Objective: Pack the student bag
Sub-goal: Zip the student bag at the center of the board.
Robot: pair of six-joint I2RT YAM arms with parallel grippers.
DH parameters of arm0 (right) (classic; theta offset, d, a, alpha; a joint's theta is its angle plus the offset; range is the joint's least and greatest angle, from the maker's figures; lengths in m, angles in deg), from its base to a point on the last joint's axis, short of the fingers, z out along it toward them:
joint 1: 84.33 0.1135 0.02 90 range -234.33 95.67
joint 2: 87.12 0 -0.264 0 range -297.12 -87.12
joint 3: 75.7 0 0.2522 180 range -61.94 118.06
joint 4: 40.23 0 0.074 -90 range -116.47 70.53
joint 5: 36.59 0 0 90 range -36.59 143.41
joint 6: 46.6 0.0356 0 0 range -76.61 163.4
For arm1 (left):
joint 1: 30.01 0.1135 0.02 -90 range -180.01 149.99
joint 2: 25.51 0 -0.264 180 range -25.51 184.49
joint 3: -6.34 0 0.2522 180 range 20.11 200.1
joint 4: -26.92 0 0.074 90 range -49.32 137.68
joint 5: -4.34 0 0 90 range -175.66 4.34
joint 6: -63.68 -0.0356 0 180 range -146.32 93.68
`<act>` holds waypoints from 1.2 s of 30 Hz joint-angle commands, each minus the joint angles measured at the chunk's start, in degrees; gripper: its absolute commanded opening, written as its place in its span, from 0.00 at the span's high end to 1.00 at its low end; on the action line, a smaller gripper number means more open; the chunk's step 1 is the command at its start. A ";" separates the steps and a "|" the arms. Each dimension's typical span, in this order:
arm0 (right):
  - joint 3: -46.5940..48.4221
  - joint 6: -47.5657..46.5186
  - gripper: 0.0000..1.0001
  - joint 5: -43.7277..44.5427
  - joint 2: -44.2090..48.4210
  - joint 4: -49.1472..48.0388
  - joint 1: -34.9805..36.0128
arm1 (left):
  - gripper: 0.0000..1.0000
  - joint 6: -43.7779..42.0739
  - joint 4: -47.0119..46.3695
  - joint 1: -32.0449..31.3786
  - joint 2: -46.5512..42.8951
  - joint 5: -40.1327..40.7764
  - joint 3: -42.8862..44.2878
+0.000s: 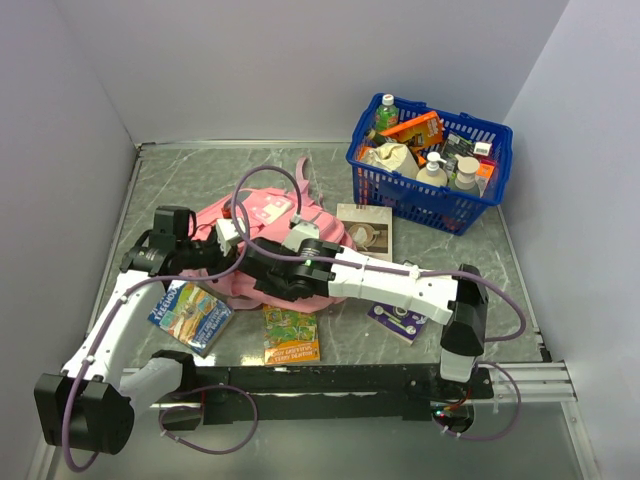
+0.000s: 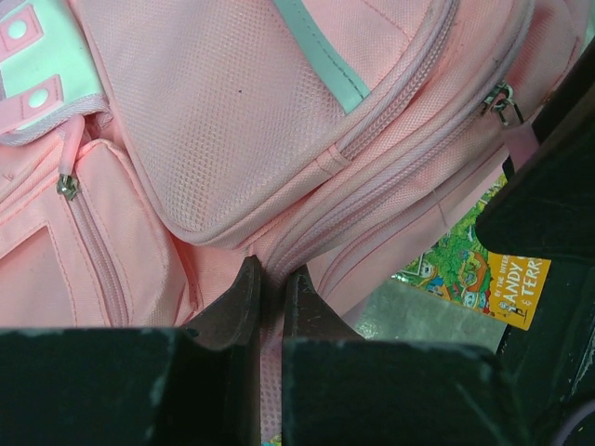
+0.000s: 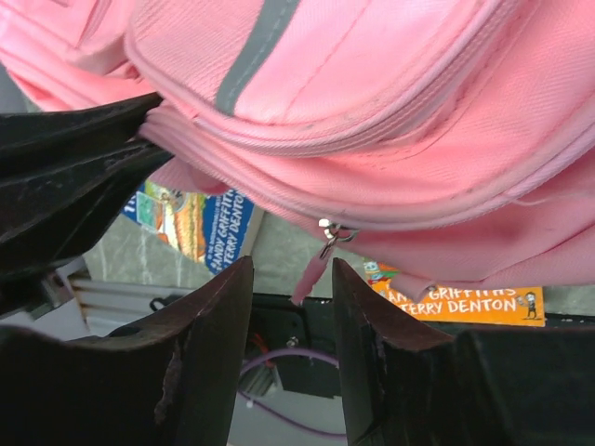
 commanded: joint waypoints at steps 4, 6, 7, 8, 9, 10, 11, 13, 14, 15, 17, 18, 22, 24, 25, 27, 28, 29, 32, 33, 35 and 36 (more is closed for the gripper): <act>0.32 2.99 0.61 2.95 -0.44 2.14 -0.29 | 0.99 -1.44 -1.66 -0.80 -0.93 -4.81 4.20; -0.21 3.25 0.69 3.30 -0.01 2.40 -0.29 | 0.99 -1.44 -1.39 -0.80 -0.93 -4.99 4.38; -0.56 2.99 0.73 3.57 0.00 2.14 -0.29 | 0.99 -1.44 -1.39 -0.80 -0.93 -4.99 4.38; -0.74 2.81 0.77 3.83 0.26 2.14 -0.29 | 0.99 -1.44 -1.39 -0.80 -0.93 -4.99 4.38; -0.82 2.64 0.85 4.09 0.52 2.31 -0.29 | 0.99 -1.52 -1.13 -0.80 -0.93 -4.90 4.47; -1.17 2.81 0.86 4.27 0.61 2.92 -0.29 | 0.99 -1.87 -0.96 -0.80 -0.93 -4.73 4.55; -1.52 2.90 0.89 4.53 0.96 3.19 -0.29 | 0.99 -2.14 -0.69 -0.80 -0.93 -4.55 4.64; -2.66 3.07 0.95 4.80 1.58 3.46 -0.29 | 0.99 -2.75 -0.43 -0.80 -1.02 -3.77 4.56; -3.02 3.16 0.98 4.97 2.36 3.81 -0.29 | 0.99 -3.19 -0.17 -0.80 -1.02 -3.59 4.55; -3.28 2.99 1.00 5.58 2.72 3.90 -0.29 | 0.99 -4.41 0.19 -0.80 -1.02 -3.32 4.47; -3.99 2.72 1.00 6.55 4.29 5.21 -0.20 | 0.99 -5.91 0.80 -0.80 -1.11 -1.84 4.12; -4.51 2.46 1.00 7.17 5.00 5.56 -0.20 | 0.99 -7.48 0.89 -0.80 -1.11 -1.13 3.59; -10.47 1.50 1.00 7.35 8.95 5.13 0.24 | 0.99 -12.76 2.56 -0.63 -0.67 2.65 2.71; -12.59 0.79 1.00 6.82 11.59 2.85 0.41 | 0.99 -14.17 2.56 -0.72 -0.84 5.11 1.92; -14.08 -0.51 1.00 6.82 12.38 2.41 0.33 | 0.99 -14.96 2.91 -0.72 -0.93 5.81 1.66; -14.97 -1.23 1.00 6.91 13.79 2.14 0.41 | 0.99 -16.19 3.79 -0.72 -1.37 7.22 1.22; -15.50 -1.84 1.00 6.91 14.32 2.31 0.41 | 0.99 -16.72 4.23 -0.63 -1.55 7.57 1.04; -15.76 -2.11 1.00 6.73 14.50 2.58 0.33 | 0.99 -17.34 4.58 -0.72 -2.16 8.01 0.86; -16.82 -2.99 1.00 6.91 14.50 4.33 0.50 | 0.99 -20.06 5.55 -0.72 -4.09 10.29 -0.36; -17.17 -2.99 1.00 7.17 14.67 4.86 0.50 | 0.99 -22.24 6.07 -0.72 -4.62 11.00 -1.06; -19.01 -3.25 1.00 7.87 15.81 5.65 0.41 | 0.99 -24.80 6.95 -0.72 -6.46 12.67 -1.95; -19.89 -3.95 1.00 8.40 16.43 5.31 0.59 | 0.99 -27.16 7.30 -0.63 -6.99 13.28 -2.91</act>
